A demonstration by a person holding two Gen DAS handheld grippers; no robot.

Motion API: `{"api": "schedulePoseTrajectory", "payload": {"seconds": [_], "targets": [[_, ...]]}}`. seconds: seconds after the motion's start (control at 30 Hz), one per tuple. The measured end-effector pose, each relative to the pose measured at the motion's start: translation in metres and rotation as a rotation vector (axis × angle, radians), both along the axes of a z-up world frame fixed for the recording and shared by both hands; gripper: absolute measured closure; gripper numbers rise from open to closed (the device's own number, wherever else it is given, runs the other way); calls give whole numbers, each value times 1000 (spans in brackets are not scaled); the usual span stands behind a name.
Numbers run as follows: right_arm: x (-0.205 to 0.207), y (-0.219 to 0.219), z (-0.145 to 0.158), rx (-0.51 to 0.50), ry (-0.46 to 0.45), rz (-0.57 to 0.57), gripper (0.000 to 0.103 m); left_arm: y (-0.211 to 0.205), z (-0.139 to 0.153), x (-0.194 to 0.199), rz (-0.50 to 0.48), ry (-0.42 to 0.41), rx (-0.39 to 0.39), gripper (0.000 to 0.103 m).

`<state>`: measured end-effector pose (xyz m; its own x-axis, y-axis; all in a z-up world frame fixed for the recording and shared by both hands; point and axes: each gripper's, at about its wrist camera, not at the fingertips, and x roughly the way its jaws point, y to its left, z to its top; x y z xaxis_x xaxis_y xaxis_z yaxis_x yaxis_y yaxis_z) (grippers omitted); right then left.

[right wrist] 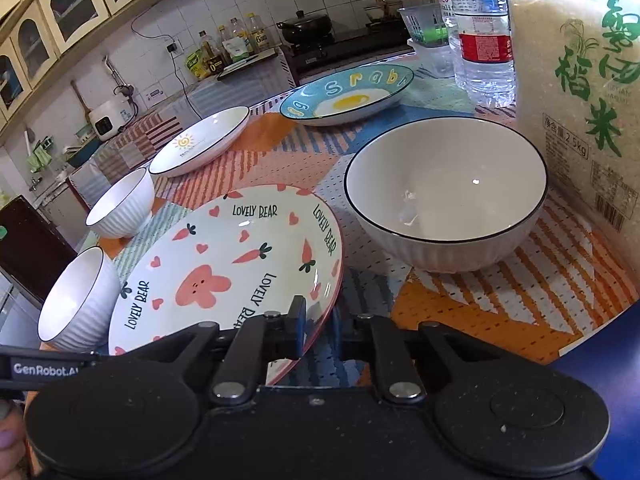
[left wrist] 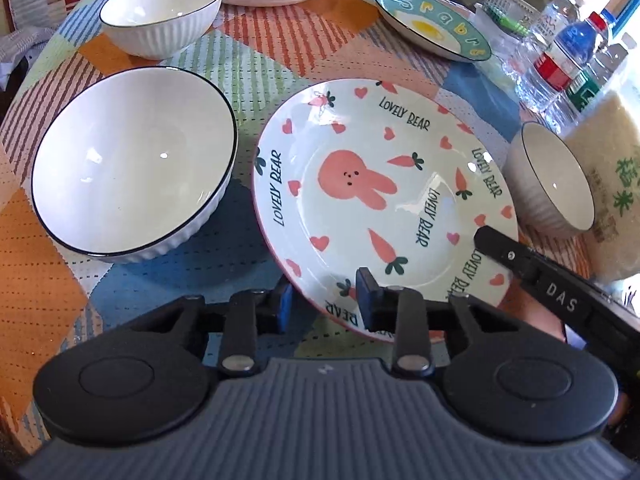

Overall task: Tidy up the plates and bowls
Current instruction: 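Close the left gripper on the bunny plate rim while the right gripper grips it too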

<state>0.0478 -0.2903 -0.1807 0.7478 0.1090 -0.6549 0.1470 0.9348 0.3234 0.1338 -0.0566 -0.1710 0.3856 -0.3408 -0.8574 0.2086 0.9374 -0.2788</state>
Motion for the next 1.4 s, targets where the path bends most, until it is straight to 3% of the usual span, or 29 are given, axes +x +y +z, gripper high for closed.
{"api": "schedulePoseTrajectory", "payload": {"seconds": [0.1, 0.23, 0.8, 1.17, 1.3, 1.4], "targets": [[5, -4, -8, 73, 6, 7, 81, 1, -1, 1, 21, -20, -4, 72], [5, 0, -10, 53, -17, 34, 81, -4, -1, -7, 16, -87, 29, 73], [-1, 1, 2, 31, -94, 70, 82, -3, 30, 3, -65, -126, 88, 74], [28, 1, 17, 63, -150, 7, 82, -15, 52, 49, -124, -100, 92, 74], [38, 3, 17, 75, -152, -34, 82, -15, 51, 72, -150, -57, 94, 73], [45, 5, 16, 100, -144, -52, 81, -18, 57, 76, -208, -100, 135, 73]]}}
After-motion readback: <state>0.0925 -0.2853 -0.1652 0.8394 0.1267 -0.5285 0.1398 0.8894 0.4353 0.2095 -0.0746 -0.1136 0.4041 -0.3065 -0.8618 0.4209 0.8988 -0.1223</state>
